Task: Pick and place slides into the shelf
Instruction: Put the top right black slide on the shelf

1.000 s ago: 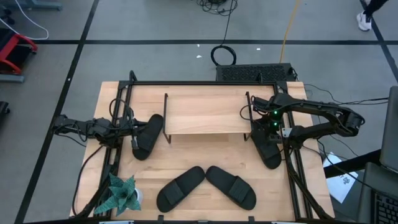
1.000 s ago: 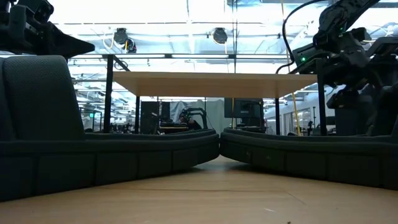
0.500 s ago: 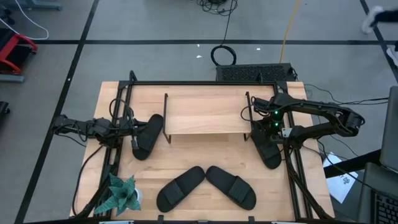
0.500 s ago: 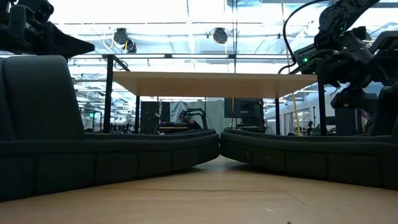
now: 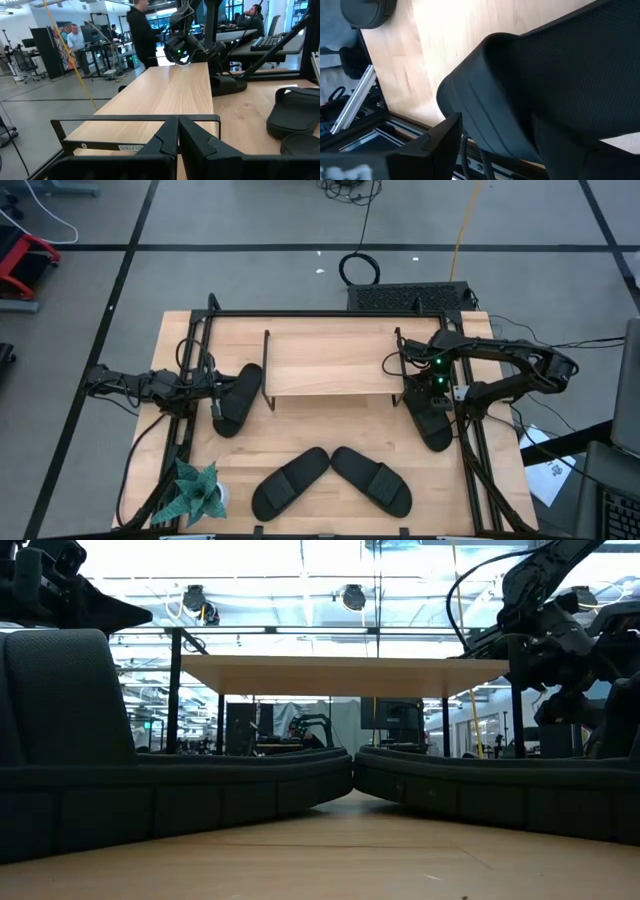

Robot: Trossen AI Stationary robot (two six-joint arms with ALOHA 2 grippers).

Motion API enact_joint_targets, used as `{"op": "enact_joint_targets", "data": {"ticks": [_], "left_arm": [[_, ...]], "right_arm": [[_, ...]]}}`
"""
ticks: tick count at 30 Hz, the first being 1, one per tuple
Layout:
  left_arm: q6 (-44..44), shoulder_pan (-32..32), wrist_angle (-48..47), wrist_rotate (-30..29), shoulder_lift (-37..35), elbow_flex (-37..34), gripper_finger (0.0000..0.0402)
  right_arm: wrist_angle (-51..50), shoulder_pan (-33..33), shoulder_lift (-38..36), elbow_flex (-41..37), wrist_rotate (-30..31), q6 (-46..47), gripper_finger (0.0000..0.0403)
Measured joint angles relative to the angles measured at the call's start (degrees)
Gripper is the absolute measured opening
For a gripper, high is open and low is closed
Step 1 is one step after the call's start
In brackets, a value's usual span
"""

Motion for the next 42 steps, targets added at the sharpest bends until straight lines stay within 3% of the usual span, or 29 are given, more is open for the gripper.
{"op": "enact_joint_targets", "data": {"ticks": [15, 26, 30, 35, 42], "left_arm": [[-0.02, 0.0, 0.12, -0.02, 0.0, 0.0, 0.0019], [-0.06, -0.01, 0.22, -0.04, 0.0, 0.0, 0.0019], [-0.24, -0.02, 0.23, -0.04, 0.0, 0.0, 0.0019], [-0.27, -0.02, 0.21, -0.04, -0.01, 0.0, 0.0019], [-0.58, -0.02, 0.01, 0.38, 0.0, 0.0, 0.0019]], "right_arm": [[-5.35, -0.07, -9.46, 2.44, 0.28, 0.78, 0.0228], [-9.29, -0.07, -15.37, 17.06, -2.24, 8.51, 0.0228], [-1.36, -0.06, -18.49, 22.99, -5.06, 18.29, 0.0228], [8.34, 4.1, -26.86, 23.23, -10.39, 33.84, 0.0228], [15.92, 15.46, -41.82, 16.11, -0.95, 56.47, 0.0228]]}}
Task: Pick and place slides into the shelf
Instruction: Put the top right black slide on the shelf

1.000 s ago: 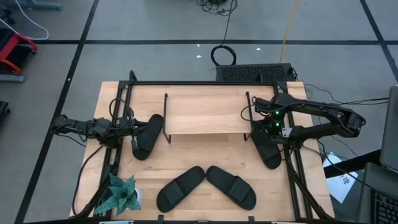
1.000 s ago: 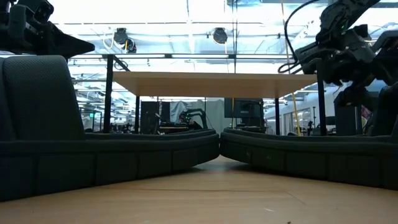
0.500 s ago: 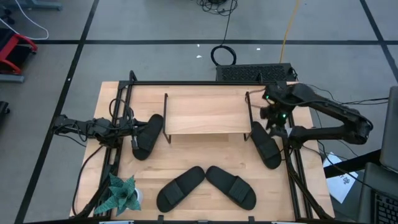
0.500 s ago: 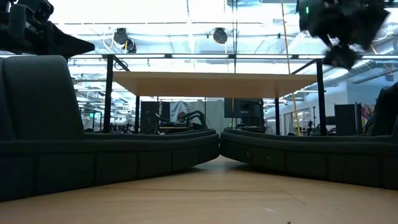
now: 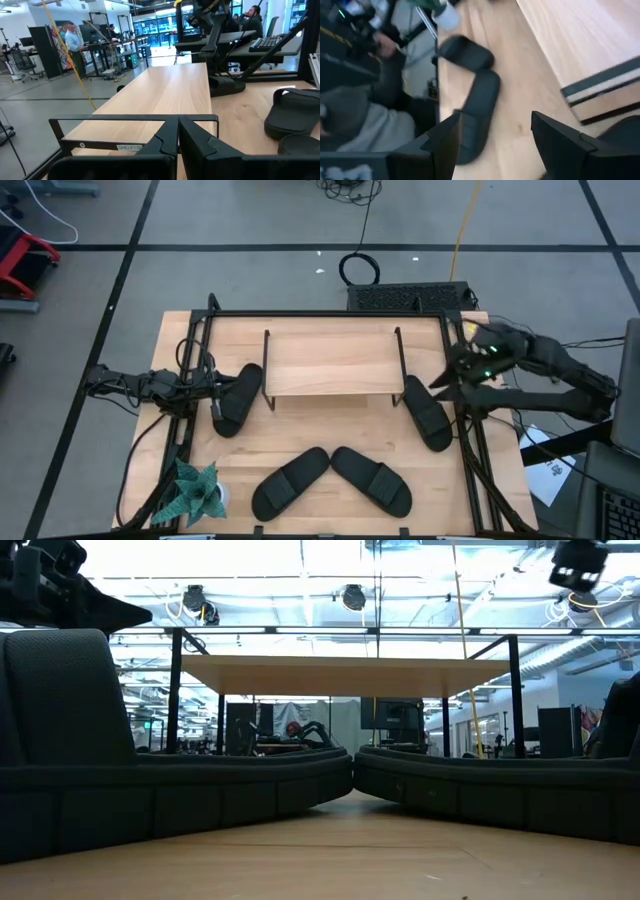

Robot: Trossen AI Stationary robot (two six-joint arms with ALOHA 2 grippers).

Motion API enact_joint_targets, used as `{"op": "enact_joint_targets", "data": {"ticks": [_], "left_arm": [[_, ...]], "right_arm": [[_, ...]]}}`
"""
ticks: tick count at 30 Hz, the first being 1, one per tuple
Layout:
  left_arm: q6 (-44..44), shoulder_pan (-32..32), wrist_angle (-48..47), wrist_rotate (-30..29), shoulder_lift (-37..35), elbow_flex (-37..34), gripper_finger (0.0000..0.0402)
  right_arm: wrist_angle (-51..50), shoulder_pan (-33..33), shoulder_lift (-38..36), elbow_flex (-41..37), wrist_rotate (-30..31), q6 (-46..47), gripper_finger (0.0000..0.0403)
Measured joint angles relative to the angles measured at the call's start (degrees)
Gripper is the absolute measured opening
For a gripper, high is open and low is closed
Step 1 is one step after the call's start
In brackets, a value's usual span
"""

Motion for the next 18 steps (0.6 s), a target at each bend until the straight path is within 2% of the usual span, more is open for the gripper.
{"op": "enact_joint_targets", "data": {"ticks": [4, 7, 9, 13, 18], "left_arm": [[-0.12, 0.0, -0.02, 0.01, 0.0, 0.0, 0.0019], [-0.12, 0.01, -0.04, 0.03, -0.01, 0.0, 0.0019], [-0.31, 0.0, -0.04, 0.03, -0.01, 0.0, 0.0019], [-0.73, 0.02, -0.12, 0.03, 0.01, 0.0, 0.0019], [-0.58, 0.01, -0.35, 0.05, 0.0, 0.0, 0.0019]], "right_arm": [[18.48, 4.29, -7.46, -10.41, 5.8, 14.43, 0.0228], [36.04, 6.68, -10.47, -19.47, 6.67, 21.26, 0.0228], [43.02, 8.65, -10.98, -25.03, 6.82, 24.49, 0.0228], [50.33, 13.29, -10.85, -31.42, 9.32, 26.22, 0.0228], [50.87, 19.27, -11.26, -32.09, 15.8, 25.52, 0.0228]]}}
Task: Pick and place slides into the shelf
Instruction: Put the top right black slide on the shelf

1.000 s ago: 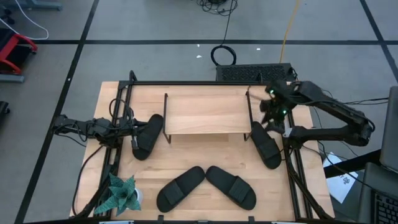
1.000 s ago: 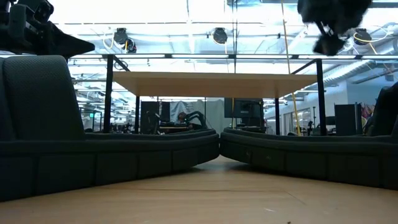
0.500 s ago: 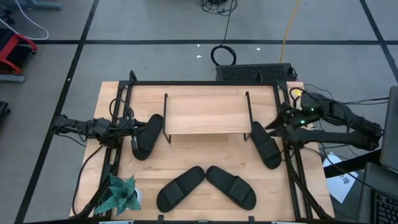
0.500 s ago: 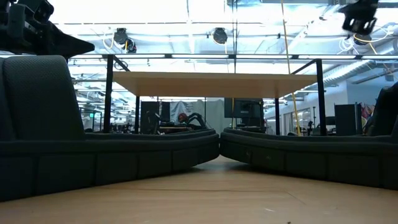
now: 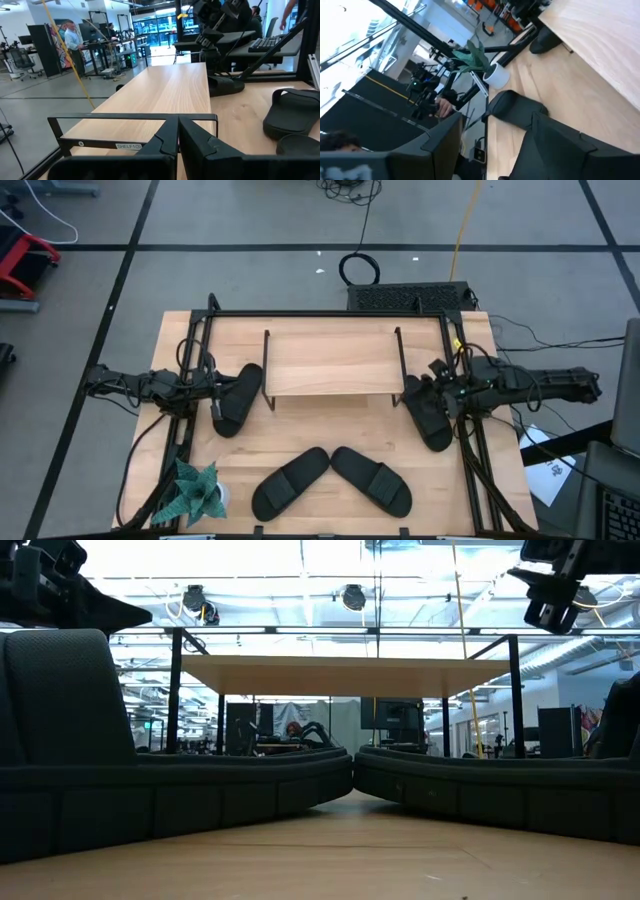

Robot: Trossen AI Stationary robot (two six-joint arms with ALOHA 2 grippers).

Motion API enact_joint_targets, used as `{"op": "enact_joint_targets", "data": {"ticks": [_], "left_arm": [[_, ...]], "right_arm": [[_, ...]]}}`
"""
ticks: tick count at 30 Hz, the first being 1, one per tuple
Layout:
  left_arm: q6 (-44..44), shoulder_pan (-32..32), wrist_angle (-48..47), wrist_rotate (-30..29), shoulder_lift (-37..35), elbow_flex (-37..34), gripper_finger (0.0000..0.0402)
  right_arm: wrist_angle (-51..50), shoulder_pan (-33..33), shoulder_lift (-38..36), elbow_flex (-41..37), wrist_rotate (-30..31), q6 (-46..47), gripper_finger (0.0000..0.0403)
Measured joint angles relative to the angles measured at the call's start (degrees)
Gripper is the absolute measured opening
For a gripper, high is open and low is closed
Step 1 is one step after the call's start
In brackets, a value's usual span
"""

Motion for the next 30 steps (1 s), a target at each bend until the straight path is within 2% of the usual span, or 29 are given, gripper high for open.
{"op": "enact_joint_targets", "data": {"ticks": [7, 12, 16, 21, 27, 30], "left_arm": [[0.03, -0.01, -0.06, 0.0, 0.0, 0.0, 0.0019], [-0.02, -0.01, -0.04, 0.01, -0.02, 0.0, 0.0019], [-0.22, 0.01, -0.04, 0.01, 0.0, 0.0, 0.0019], [-0.24, -0.01, -0.02, 0.0, 0.0, 0.0, 0.0019], [-0.39, -0.01, 0.0, -0.01, -0.01, 0.0, 0.0019], [-0.39, -0.01, 0.0, 0.01, -0.01, 0.0, 0.0019]], "right_arm": [[-6.22, 11.9, -0.85, -0.11, 11.86, 1.37, 0.0215], [-3.14, 22.46, 1.03, -0.09, 20.89, 0.16, 0.0199], [0.2, 31.4, 6.04, -0.09, 29.88, 1.06, 0.0192], [4.91, 40.21, 14.05, -0.09, 36.1, 1.51, 0.018], [7.67, 46.0, 21.07, 0.0, 43.05, -4.37, 0.0151], [7.48, 47.66, 24.21, 0.0, 48.93, -6.89, 0.0135]]}}
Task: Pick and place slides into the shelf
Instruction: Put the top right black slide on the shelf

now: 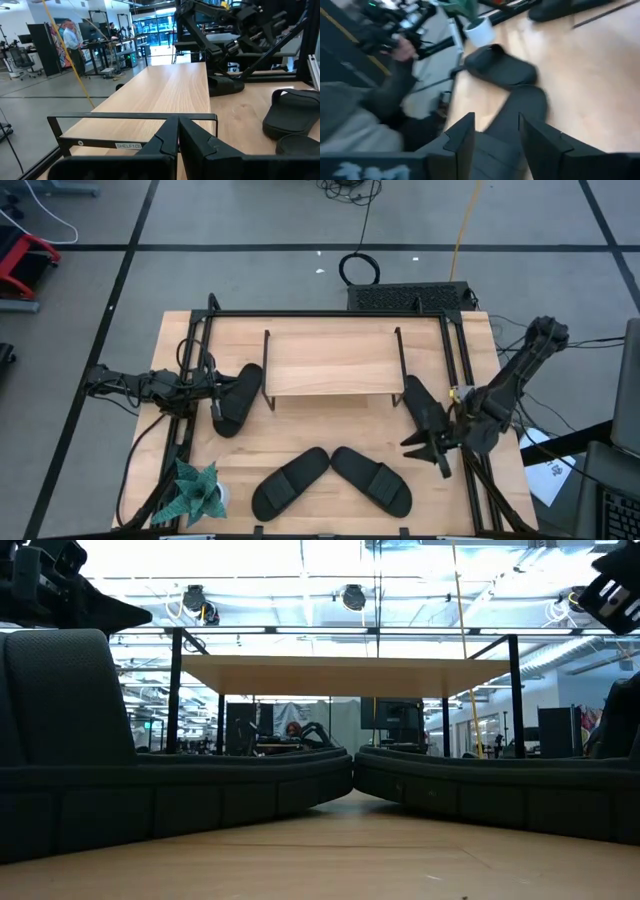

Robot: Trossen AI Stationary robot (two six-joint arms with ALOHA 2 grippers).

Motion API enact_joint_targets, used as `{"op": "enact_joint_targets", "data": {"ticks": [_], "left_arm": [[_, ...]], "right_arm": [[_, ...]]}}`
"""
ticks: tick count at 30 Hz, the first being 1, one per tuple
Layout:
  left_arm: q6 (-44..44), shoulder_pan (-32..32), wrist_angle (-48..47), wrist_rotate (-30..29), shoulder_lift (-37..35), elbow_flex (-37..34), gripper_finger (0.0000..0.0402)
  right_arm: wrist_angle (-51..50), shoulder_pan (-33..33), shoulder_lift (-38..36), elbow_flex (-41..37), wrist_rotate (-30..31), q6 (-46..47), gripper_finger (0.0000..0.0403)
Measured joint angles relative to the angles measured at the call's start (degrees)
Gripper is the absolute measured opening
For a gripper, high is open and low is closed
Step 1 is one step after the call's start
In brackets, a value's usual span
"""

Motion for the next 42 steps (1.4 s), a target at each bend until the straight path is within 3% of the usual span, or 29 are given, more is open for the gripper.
{"op": "enact_joint_targets", "data": {"ticks": [5, 16, 20, 26, 33, 36, 42], "left_arm": [[-0.24, 0.0, -0.12, 0.0, 0.01, 0.0, 0.0019], [0.0, 0.0, -1.25, -0.02, 0.0, 0.0, 0.0019], [-0.02, 0.0, -1.23, -0.02, 0.01, 0.0, 0.0019], [0.0, 0.0, -1.18, -0.02, 0.02, 0.0, 0.0019], [-0.17, 0.0, -1.16, -0.02, 0.02, 0.0, 0.0019], [-0.2, 0.01, -1.17, -0.02, -0.01, 0.0, 0.0019], [-0.02, 0.01, -1.16, -0.03, 0.0, 0.0, 0.0019]], "right_arm": [[-0.03, 2.57, 5.59, 0.0, 6.81, -1.86, 0.0106], [-4.81, 11.23, 14.61, 0.0, 5.02, 1.62, 0.0012], [-4.68, 13.4, 16.18, 0.0, 4.41, 4.22, 0.0005], [-4.4, 13.55, 16.13, 0.0, -7.27, 7.98, 0.0012], [-6.22, 12.11, 16.06, 0.01, -20.3, 4.48, 0.0001], [-14.57, 8.37, 15.17, 2.39, -21.87, 5.52, 0.0001], [-51.58, -0.72, 15.16, 17.3, -20.28, 9.31, 0.0]]}}
